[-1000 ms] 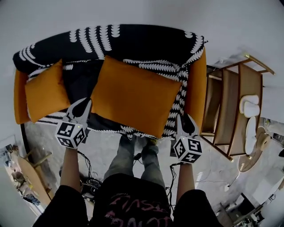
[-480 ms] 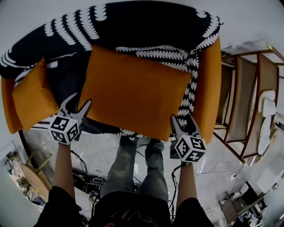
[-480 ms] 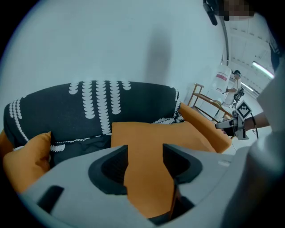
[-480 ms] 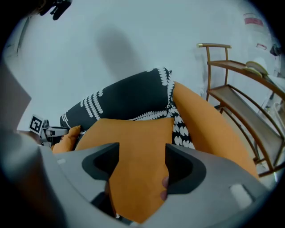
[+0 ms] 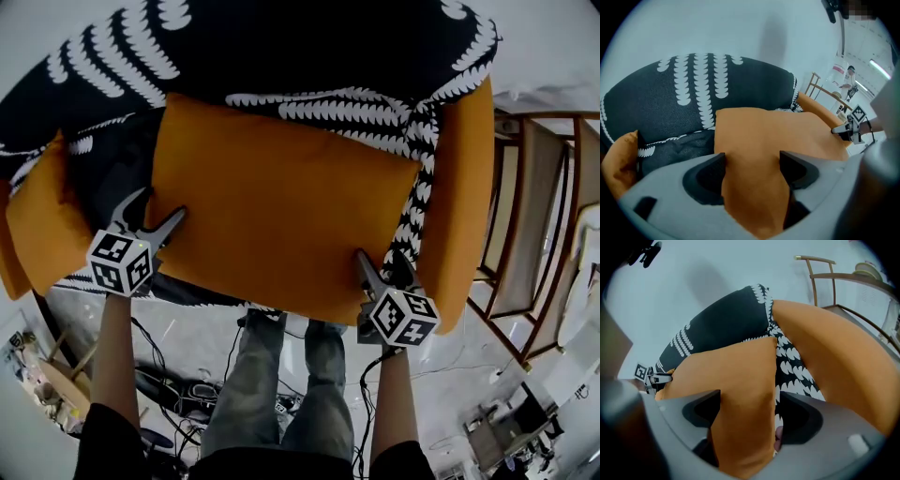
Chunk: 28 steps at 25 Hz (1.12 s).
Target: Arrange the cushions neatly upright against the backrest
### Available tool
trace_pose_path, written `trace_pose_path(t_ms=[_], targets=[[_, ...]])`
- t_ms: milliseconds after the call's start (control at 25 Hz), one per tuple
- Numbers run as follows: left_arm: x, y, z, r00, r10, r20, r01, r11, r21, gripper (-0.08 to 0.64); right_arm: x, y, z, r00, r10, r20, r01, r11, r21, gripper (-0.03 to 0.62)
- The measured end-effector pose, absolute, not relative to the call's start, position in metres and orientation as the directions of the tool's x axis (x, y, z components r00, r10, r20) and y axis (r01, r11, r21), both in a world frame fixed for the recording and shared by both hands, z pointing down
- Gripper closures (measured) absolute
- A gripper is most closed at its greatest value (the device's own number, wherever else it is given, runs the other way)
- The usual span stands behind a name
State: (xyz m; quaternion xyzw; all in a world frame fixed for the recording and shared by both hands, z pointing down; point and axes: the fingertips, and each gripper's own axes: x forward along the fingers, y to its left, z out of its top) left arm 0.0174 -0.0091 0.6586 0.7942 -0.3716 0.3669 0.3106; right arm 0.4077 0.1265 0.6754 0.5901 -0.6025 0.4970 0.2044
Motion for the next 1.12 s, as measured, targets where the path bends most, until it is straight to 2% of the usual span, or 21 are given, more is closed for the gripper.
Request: trace_pose_path(t_ms=[240,320,440,640,840,1120], targets=[[0.026,-0.012,0.683,0.466,-0.343,0.815,-0.813,-0.529,0.242,0.228,0.404,0.118,0.693,-0.28,-0.52,0.807,-0.902,-0.144,-0.406,0.186],[0.024,-0.01,0.682,0.468,-0.355,0.809,-0.811,-0.535,0.235,0.289,0.395,0.117,0.69,-0.289,-0.526,0.8,-0.911,-0.107,-0.399,0.244],[0.013,-0.006,0.675,0.455,-0.399,0.796,-0.827,-0.52,0.212,0.434,0.379,0.12,0.684,-0.28,-0.521,0.806,-0.931,-0.06,-0.361,0.311],[0.028,-0.01,0.669,0.45,-0.434,0.78,-0.828,-0.531,0.182,0.527,0.386,0.112,0.675,-0.252,-0.53,0.81,-0.955,-0.002,-0.298,0.387],[0.026,-0.008,0.65,0.438,-0.486,0.756,-0.843,-0.515,0.157,0.548,0.38,0.108,0.651,-0.223,-0.557,0.8,-0.972,0.06,-0.229,0.426],[0.023,-0.006,0.595,0.451,-0.576,0.682,-0.86,-0.483,0.161,0.549,0.382,0.087,0.594,-0.176,-0.642,0.746,-0.984,0.12,-0.129,0.433]])
